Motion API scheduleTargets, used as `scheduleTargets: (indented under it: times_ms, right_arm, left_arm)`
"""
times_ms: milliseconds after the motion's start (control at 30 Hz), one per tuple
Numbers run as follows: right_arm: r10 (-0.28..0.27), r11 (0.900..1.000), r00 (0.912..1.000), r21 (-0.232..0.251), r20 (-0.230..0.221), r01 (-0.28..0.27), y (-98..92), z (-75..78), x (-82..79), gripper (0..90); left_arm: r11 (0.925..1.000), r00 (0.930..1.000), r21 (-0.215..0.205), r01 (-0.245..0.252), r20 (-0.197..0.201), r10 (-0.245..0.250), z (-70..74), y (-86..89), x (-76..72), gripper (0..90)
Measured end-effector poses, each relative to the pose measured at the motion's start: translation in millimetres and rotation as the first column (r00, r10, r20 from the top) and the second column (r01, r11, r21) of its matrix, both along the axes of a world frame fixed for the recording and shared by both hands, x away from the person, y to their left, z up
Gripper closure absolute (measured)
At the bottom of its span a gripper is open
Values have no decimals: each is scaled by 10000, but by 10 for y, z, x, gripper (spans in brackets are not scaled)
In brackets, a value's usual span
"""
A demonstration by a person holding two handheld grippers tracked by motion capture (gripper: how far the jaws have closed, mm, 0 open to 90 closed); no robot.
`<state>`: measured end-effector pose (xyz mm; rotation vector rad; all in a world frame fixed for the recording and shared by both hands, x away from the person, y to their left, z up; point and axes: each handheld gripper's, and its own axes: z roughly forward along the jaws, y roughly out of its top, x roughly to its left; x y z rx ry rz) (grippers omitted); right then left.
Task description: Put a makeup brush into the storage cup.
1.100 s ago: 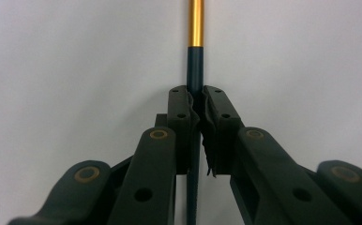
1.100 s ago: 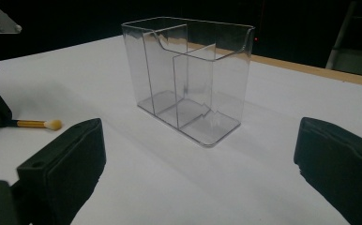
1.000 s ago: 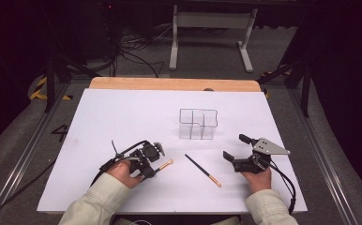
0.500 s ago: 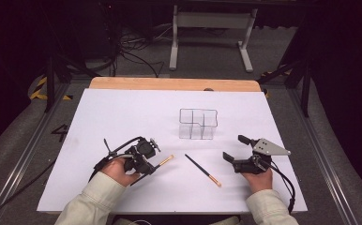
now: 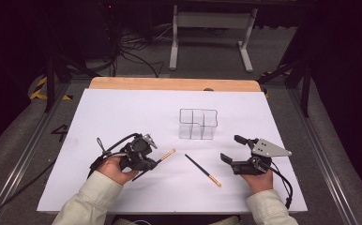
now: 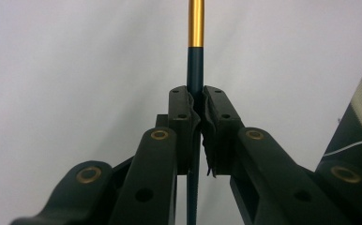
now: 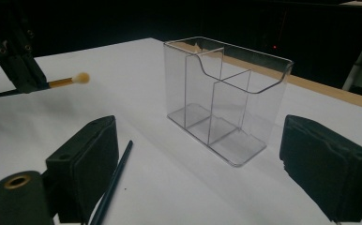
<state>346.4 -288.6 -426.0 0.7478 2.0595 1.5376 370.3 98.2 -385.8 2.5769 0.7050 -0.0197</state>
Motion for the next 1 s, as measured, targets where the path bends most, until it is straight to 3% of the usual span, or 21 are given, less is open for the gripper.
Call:
scheduleTargets:
  times_ms: [233, 367, 533, 700, 933, 967, 1000]
  right_arm:
    - [217, 9998, 9997, 54, -63, -217, 23, 57, -24, 141]
    - [290, 9993, 9995, 223, -101, -287, 18, 99, -39, 143]
    - [519, 9984, 9986, 242, -130, -515, 56, 160, -66, 144]
    - [791, 9965, 9968, 274, -88, -788, 98, 212, -89, 144]
    - [1109, 9926, 9938, 492, -22, -1107, 145, 278, -112, 156]
    - [1109, 9926, 9938, 492, -22, -1107, 145, 278, -112, 156]
    - [1169, 9918, 9931, 529, -25, -1166, 154, 289, -117, 157]
  left_arm:
    - [9966, 9985, -753, 322, 460, -287, 33, 45, -1, 826]
    - [9873, 9966, -1509, 494, 726, -388, 67, 78, -7, 827]
    - [9787, 9961, -1987, 511, 809, -356, 77, 100, -3, 827]
    - [9619, 9931, -2639, 708, 1092, -431, 95, 131, -11, 827]
    - [9295, 9895, -3572, 916, 1376, -447, 87, 165, -23, 828]
    - [9295, 9895, -3572, 916, 1376, -447, 87, 165, -23, 828]
    - [9207, 9896, -3779, 970, 1356, -486, 78, 172, -21, 828]
